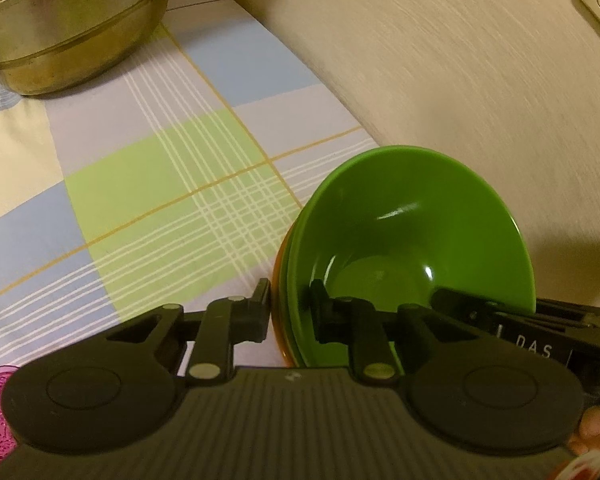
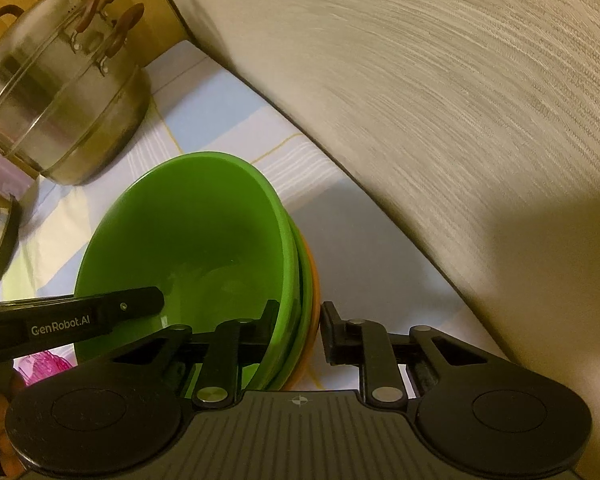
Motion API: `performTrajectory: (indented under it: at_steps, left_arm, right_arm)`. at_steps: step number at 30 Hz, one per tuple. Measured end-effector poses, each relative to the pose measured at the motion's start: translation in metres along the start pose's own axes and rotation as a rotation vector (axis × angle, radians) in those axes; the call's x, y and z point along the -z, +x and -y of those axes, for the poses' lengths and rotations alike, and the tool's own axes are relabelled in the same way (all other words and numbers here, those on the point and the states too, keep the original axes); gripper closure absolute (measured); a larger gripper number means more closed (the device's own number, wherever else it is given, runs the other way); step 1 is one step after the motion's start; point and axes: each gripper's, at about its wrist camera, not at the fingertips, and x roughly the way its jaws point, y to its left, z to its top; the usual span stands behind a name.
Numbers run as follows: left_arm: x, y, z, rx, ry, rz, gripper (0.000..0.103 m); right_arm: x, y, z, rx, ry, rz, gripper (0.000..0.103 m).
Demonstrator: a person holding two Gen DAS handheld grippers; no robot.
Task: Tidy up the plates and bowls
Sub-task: 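Lift the bowl stack with both grippers and carry it onto the pink plates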
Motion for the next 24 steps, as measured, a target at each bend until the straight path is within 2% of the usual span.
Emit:
performTrajectory:
  at_steps: [12, 24]
  left_arm:
    - [0.002, -0.001, 0.004, -0.013, 0.005, 0.004, 0.086]
    - [0.008, -0.019, 0.003, -0.014, -0.006, 0.019, 0.086]
  right_arm:
    - [0.001, 0.001, -0.001, 0.002, 0.010, -0.008, 0.083]
    - [0.004, -0.013, -0.006, -0.006, 0.000, -0.006, 0.083]
